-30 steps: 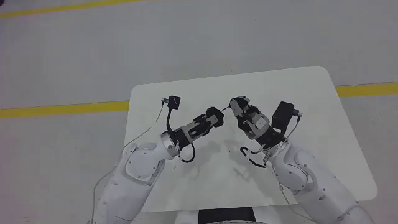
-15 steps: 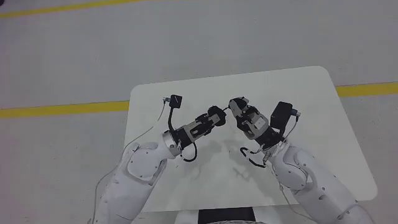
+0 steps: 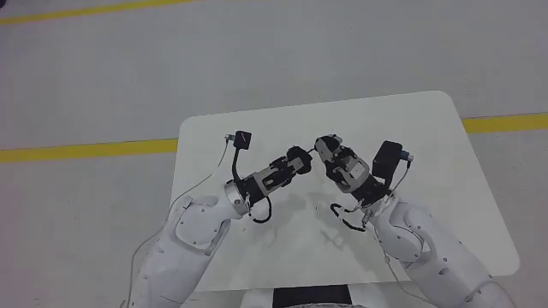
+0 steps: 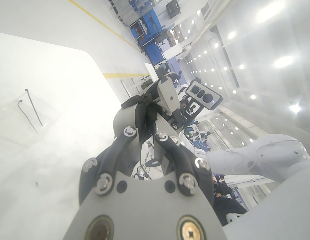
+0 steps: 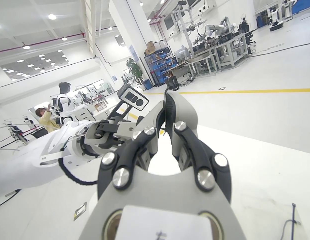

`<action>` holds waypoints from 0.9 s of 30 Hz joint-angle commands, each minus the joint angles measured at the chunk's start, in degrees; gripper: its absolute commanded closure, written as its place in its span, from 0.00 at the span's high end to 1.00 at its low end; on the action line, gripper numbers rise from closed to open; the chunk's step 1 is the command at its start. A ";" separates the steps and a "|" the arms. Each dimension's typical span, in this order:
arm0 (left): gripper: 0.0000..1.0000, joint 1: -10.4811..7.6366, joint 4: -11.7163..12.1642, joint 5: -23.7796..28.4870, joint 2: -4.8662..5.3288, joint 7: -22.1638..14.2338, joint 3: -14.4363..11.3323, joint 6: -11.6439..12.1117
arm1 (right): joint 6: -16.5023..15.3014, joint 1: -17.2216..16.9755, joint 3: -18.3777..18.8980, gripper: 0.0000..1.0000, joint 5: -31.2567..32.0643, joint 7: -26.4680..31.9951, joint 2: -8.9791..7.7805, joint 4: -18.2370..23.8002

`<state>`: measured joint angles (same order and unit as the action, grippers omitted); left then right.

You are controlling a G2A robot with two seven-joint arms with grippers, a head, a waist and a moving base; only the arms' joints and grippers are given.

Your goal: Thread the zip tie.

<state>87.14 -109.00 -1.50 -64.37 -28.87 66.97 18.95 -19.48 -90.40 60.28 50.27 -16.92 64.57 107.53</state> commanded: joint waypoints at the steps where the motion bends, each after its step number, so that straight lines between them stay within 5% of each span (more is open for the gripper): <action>1: 0.00 0.03 -0.10 -0.05 0.06 0.11 0.02 -0.06 | 0.00 0.02 0.02 0.00 0.10 0.17 -0.04 0.01; 3: 0.00 0.08 -0.17 -0.09 0.12 0.25 0.03 -0.13 | 0.00 0.02 0.19 0.04 0.50 0.27 -0.10 -0.03; 5: 0.00 0.13 -0.23 -0.07 0.17 0.37 0.02 -0.20 | 0.00 -0.16 0.34 0.46 0.77 0.17 -0.13 -0.06; 6: 0.00 0.16 -0.25 -0.08 0.20 0.45 0.05 -0.25 | 0.00 -0.30 0.53 1.00 0.73 -0.04 -0.14 -0.12; 19: 0.00 -0.08 -0.18 3.87 0.31 2.40 0.44 -2.34 | 0.00 -2.92 3.99 1.00 3.86 -3.88 -0.74 -0.24; 27: 0.00 -0.35 0.03 25.70 -0.09 -1.13 0.34 0.23 | 3.58 -5.29 8.68 1.00 14.97 -8.92 -1.26 -2.34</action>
<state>86.75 -109.10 20.19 -64.43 -29.20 67.28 18.96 -16.88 -95.44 68.60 63.17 -25.26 63.33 105.39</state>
